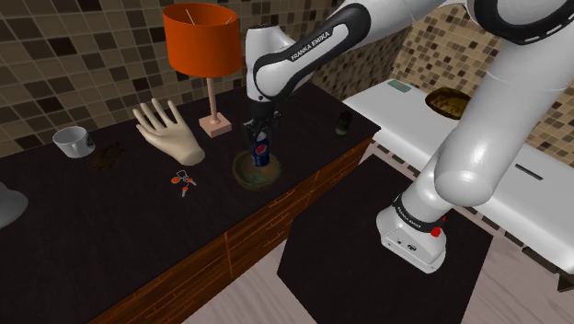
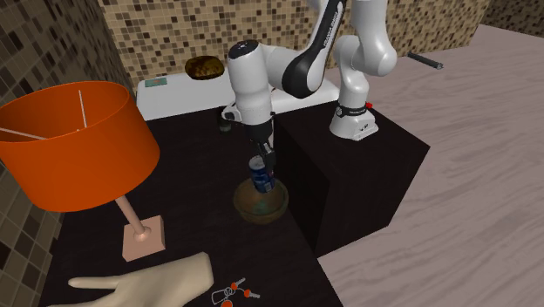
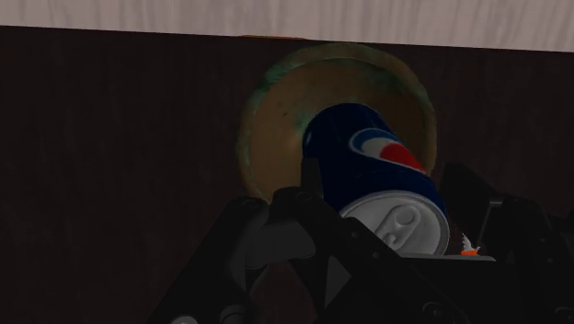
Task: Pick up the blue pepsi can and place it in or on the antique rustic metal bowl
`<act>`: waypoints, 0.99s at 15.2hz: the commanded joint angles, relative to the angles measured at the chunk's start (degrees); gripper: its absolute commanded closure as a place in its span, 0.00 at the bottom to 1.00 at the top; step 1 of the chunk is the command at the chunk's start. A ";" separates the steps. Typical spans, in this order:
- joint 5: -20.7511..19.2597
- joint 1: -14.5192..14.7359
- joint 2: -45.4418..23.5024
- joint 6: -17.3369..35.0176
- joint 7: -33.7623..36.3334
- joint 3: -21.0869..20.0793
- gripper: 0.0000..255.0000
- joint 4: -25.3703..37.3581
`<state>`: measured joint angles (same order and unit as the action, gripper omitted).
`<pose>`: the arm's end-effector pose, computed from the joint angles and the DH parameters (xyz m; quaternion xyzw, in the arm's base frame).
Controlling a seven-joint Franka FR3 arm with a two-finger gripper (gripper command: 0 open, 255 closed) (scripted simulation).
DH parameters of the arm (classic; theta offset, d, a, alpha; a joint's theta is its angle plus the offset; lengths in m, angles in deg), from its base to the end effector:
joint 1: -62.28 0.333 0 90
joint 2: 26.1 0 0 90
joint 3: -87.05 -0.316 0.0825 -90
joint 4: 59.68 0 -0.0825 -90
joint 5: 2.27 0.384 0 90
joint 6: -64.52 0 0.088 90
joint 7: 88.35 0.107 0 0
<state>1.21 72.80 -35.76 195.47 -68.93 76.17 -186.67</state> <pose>0.4977 0.1964 0.2945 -0.9981 0.0043 0.0586 0.0185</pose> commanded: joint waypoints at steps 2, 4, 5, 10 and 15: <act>-0.29 0.11 -1.68 2.13 0.11 0.06 1.00 -0.42; -0.49 0.17 -2.83 3.54 0.18 0.12 1.00 -0.69; -0.69 0.24 -3.92 4.81 0.24 0.19 1.00 -0.89; -0.69 0.24 -3.92 4.81 0.24 0.20 1.00 -0.89; -0.69 0.24 -3.91 4.82 0.24 0.19 0.00 -0.90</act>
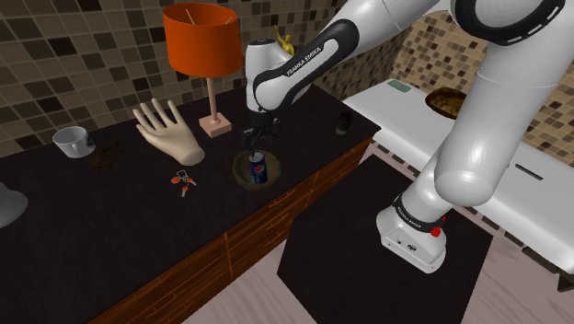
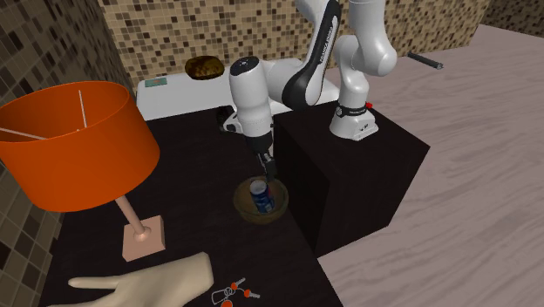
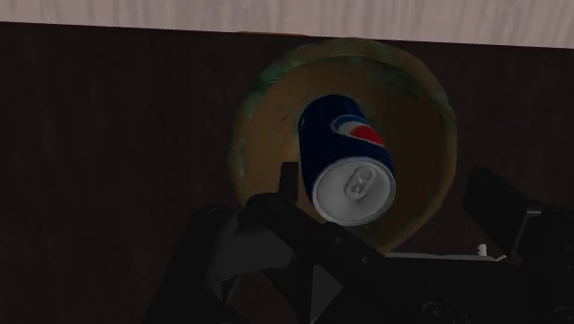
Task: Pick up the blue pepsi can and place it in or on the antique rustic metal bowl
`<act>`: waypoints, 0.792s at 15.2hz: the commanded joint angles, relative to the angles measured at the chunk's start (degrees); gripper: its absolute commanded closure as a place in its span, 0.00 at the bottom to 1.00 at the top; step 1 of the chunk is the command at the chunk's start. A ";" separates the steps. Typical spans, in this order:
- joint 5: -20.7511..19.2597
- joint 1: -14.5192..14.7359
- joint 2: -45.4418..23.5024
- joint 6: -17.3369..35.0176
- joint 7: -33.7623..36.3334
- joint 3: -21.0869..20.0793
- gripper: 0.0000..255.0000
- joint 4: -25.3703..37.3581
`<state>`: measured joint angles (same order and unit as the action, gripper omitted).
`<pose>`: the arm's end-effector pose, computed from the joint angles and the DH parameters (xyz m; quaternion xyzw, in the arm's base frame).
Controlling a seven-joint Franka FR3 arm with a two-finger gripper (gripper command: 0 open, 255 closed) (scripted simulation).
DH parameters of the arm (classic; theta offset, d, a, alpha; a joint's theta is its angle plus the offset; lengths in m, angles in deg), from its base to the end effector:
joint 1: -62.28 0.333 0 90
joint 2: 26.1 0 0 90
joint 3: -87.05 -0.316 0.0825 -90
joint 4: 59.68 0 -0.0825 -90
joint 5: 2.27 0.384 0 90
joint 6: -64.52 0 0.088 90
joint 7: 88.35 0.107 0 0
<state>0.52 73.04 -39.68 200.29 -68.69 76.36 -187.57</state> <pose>0.4979 0.1968 0.2588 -0.9981 0.0041 0.0583 0.0187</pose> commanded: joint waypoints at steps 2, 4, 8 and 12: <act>0.00 0.00 0.00 0.01 0.00 0.00 0.00 0.00; 0.00 0.00 0.00 0.00 0.00 0.00 0.00 0.00; 0.71 -0.51 4.53 -6.98 -0.54 -0.08 0.00 2.48; 0.71 -0.50 4.53 -6.98 -0.54 -0.07 0.00 2.48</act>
<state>1.21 72.55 -35.24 193.42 -69.22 76.30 -185.08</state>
